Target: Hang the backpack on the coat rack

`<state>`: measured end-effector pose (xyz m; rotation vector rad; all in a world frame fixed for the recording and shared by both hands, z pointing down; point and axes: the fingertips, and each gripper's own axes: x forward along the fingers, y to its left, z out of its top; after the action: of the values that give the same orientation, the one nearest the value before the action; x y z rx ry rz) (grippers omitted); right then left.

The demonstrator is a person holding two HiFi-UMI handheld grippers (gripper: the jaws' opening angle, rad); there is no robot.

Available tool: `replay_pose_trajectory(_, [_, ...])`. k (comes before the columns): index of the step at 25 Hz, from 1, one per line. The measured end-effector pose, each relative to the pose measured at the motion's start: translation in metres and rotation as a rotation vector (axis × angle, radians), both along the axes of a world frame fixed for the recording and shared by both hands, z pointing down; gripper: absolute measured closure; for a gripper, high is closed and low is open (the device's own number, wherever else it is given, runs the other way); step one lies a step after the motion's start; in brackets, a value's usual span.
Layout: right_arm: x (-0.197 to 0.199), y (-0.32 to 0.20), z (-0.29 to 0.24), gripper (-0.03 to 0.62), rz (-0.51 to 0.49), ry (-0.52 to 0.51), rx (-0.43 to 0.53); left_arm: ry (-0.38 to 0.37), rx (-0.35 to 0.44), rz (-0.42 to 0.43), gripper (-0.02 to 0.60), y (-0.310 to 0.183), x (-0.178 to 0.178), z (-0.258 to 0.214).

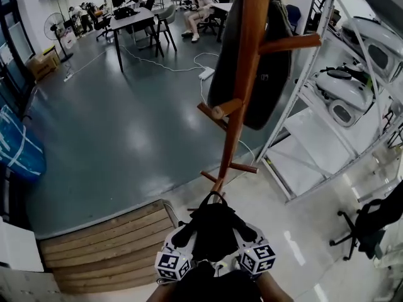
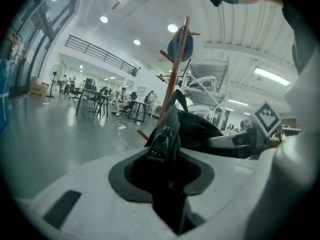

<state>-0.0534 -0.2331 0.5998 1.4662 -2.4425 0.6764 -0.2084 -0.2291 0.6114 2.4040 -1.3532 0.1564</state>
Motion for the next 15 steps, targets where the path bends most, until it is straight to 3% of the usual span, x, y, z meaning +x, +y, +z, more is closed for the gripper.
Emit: replay_pose_trajectory(15, [0.012, -0.038, 0.051, 0.519, 0.103, 0.021, -0.082, 0.017, -0.087, 0.088, 0.468, -0.054, 0.014, 0.055])
